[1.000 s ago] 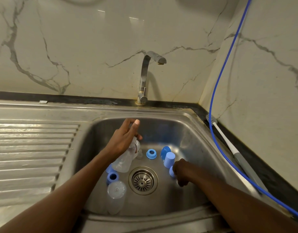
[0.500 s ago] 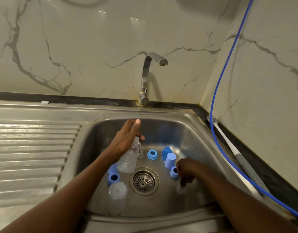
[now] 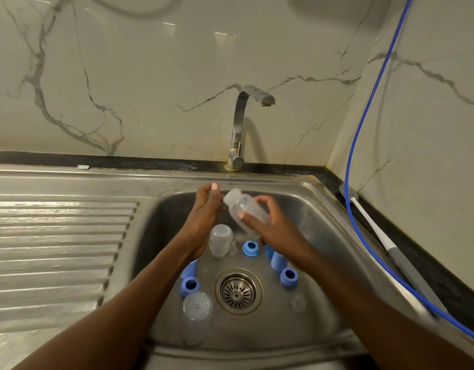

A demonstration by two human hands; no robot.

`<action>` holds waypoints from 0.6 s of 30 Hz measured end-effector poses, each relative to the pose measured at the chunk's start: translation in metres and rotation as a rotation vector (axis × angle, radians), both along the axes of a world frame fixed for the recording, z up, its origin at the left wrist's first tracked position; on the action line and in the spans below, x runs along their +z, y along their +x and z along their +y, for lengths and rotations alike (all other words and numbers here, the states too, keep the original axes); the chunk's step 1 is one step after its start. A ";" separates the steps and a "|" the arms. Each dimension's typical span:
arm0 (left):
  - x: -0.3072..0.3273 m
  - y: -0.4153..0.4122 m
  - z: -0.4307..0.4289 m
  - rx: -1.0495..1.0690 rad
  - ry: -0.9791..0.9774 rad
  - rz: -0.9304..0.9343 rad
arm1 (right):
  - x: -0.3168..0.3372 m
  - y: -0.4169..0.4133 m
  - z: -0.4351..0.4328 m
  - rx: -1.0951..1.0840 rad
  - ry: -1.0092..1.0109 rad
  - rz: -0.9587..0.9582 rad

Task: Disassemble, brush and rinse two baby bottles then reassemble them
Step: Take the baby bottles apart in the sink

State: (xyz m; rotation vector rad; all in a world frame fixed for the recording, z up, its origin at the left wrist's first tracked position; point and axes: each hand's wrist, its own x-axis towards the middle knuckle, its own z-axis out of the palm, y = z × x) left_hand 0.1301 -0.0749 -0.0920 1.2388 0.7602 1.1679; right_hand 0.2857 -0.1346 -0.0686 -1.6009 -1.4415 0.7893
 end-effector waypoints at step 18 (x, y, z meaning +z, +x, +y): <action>-0.008 -0.004 0.003 0.314 0.301 0.362 | 0.017 0.048 -0.003 0.331 -0.563 -1.084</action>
